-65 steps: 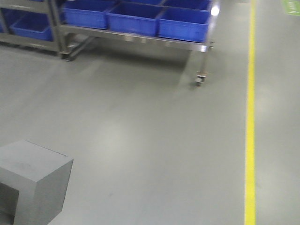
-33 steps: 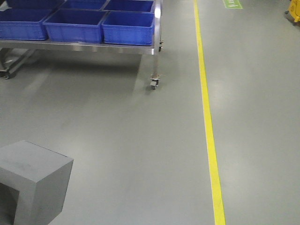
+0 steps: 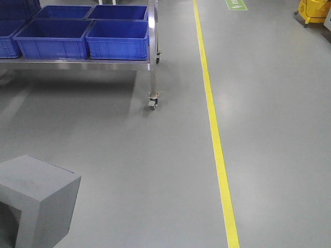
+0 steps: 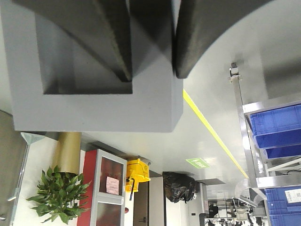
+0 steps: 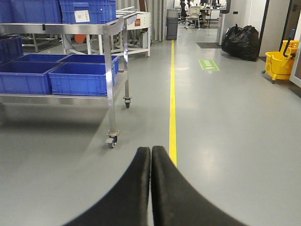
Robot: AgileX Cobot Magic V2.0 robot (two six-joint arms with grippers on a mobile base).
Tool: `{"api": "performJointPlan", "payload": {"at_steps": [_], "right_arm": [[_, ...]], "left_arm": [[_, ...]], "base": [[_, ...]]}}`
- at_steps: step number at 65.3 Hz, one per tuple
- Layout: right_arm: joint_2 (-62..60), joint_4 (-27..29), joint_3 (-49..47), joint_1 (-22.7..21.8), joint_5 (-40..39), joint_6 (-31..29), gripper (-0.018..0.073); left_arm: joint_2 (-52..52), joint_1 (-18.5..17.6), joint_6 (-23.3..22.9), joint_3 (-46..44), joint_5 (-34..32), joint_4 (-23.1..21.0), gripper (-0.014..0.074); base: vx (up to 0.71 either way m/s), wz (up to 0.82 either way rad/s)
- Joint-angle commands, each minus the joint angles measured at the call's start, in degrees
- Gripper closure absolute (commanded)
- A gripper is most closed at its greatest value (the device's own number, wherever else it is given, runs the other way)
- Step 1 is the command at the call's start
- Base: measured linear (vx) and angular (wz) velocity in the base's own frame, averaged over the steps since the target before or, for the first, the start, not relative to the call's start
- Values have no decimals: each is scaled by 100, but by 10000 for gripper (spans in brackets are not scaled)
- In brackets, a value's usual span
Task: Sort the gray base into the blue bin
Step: 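Drive the base away from the shelf holding the block in the left gripper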
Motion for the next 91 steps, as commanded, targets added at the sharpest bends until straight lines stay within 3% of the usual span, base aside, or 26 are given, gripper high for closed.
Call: {"api": "performJointPlan", "payload": {"at_steps": [1,91], "right_arm": [[-65,-36,88,-17,-425,-37,568],[-65,-36,88,-17,-425,-37,568]], "left_arm": [[58,-16,-21,-168,-598,-86,602],[58,-16,-21,-168,-594,-86,602]], "base": [[36,-3],[42,-3]]}}
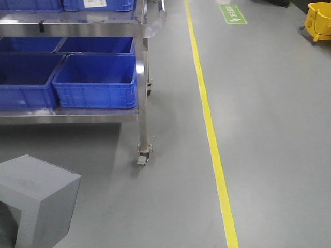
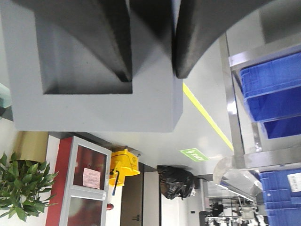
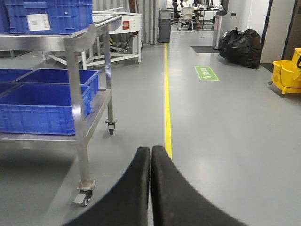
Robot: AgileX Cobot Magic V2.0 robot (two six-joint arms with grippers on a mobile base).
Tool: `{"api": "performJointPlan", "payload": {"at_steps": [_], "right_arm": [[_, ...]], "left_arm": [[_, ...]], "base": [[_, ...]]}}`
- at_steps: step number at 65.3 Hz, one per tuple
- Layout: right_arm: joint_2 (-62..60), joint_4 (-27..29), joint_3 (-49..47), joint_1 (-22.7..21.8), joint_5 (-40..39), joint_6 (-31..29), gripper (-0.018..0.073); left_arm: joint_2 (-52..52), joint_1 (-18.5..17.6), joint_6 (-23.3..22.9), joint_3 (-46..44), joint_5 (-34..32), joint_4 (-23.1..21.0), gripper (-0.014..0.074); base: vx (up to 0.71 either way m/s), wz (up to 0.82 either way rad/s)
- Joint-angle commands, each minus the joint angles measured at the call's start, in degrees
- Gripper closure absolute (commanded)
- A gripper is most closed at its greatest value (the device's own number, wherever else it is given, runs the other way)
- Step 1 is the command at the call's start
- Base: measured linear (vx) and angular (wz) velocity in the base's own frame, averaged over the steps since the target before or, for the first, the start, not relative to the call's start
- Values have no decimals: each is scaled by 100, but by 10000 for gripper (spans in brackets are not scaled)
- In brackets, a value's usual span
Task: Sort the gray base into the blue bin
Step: 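Drive the base away from the shelf holding the block in the left gripper, then drive down the aisle between blue bin racks carrying the block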
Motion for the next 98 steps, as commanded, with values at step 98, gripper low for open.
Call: {"api": "performJointPlan", "payload": {"at_steps": [98], "right_arm": [[-65,-36,88,-17,-425,-37,568]], "left_arm": [[58,-16,-21,-168,-594,-86,602]], "base": [[28,60]]}}
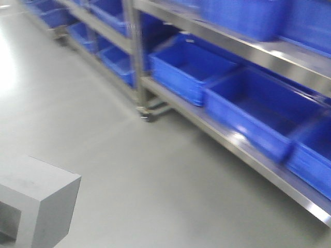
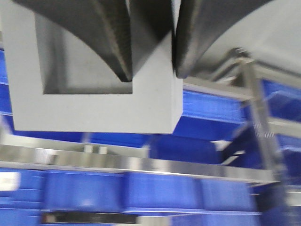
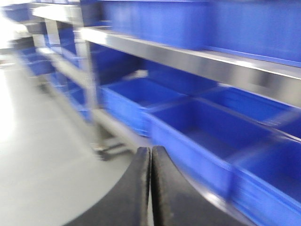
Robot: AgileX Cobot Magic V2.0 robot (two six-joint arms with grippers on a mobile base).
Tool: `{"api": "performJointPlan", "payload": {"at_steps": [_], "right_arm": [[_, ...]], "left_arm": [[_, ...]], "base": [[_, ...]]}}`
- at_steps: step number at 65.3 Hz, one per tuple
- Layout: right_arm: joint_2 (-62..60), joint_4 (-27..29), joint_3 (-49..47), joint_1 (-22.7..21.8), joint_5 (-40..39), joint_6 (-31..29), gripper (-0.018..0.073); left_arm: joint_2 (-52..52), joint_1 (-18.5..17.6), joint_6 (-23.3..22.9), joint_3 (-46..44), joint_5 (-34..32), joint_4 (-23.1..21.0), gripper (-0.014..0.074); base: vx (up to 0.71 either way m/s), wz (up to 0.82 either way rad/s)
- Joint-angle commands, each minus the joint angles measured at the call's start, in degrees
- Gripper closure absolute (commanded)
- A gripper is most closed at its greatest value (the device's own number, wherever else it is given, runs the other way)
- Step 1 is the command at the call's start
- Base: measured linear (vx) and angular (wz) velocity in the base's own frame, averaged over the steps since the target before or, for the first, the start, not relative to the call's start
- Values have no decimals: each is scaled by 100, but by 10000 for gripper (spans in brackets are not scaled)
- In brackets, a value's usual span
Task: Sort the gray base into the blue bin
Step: 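Drive down the aisle between blue bin racks carrying the block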
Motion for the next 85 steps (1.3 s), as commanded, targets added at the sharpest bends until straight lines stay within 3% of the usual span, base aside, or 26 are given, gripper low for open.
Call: {"api": "performJointPlan", "payload": {"at_steps": [1,44,85], "right_arm": [[-65,-36,88,-17,-425,-37,568],[-65,-36,88,-17,-425,-37,568],[-65,-36,88,-17,-425,-37,568]], "left_arm": [[58,-16,-21,-168,-594,-86,602],[58,-16,-21,-168,-592,-86,602],[58,-16,-21,-168,-592,-86,602]], "base": [[20,88],[20,81],[37,18]]}}
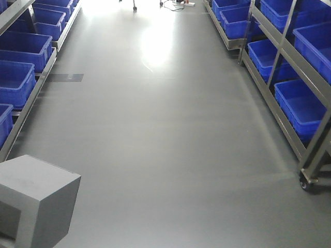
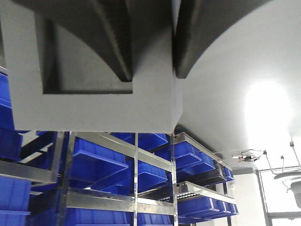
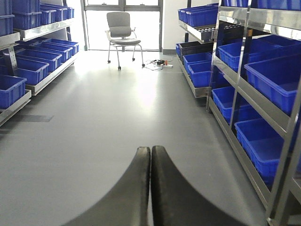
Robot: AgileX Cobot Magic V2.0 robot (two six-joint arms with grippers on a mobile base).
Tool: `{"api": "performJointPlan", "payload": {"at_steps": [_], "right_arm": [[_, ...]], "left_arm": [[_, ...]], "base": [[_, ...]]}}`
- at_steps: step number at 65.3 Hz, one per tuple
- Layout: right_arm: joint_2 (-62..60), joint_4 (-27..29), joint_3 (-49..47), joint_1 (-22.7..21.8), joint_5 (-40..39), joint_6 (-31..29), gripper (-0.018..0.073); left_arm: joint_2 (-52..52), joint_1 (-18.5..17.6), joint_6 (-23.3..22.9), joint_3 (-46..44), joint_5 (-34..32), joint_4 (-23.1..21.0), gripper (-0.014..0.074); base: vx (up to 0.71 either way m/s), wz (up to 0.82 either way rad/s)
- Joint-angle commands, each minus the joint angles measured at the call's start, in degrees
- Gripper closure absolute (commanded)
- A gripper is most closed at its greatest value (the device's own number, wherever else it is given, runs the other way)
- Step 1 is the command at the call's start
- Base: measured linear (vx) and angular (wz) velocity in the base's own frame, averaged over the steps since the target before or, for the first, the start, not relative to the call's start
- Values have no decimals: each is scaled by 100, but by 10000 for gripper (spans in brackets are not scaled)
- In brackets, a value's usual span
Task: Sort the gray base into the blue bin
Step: 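Drive down the aisle between blue bin racks carrying the block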
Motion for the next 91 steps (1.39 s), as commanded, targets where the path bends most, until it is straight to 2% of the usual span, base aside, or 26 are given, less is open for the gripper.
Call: {"api": "performJointPlan", "payload": {"at_steps": [1,91], "right_arm": [[-65,-36,88,-17,-425,-37,568],[-65,-36,88,-17,-425,-37,568]], "left_arm": [[58,-16,-21,-168,-594,-86,602],[58,-16,-21,-168,-594,-86,602]], "base": [[47,5],[49,4]]}}
